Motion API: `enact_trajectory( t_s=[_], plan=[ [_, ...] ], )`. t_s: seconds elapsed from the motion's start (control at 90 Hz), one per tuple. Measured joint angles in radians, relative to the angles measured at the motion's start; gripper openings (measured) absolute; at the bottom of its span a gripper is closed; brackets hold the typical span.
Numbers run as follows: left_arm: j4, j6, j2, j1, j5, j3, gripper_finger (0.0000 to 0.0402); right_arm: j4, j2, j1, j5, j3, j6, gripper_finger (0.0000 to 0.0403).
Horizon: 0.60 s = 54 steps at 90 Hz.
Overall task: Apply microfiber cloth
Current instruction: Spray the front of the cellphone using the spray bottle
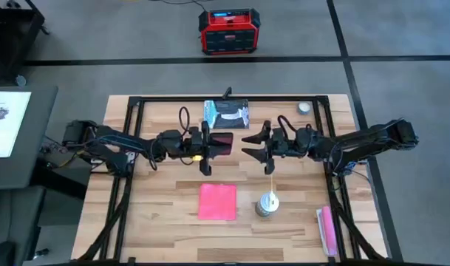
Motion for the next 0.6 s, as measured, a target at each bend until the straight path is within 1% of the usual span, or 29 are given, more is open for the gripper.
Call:
enact_trajectory(
  t_s=[0.178,0.289,0.422,0.6],
  plan=[
    [0.007,-0.006,0.076,0.000,0.004,0.046,0.0000,-0.006,0.000,0.000,0.000,0.002,0.000,0.0166],
    [0.009,0.004,0.111,0.000,0.032,0.097,0.0000,-0.031,0.000,0.000,0.000,0.002,0.001,0.0166],
    [-0.023,0.022,0.114,0.000,0.051,0.130,0.0000,-0.040,0.000,0.000,0.002,0.002,0.001,0.0166],
    [-0.033,0.013,0.114,-0.007,0.057,0.138,0.0000,-0.043,0.000,-0.014,0.004,0.002,0.001,0.0168]
  ],
)
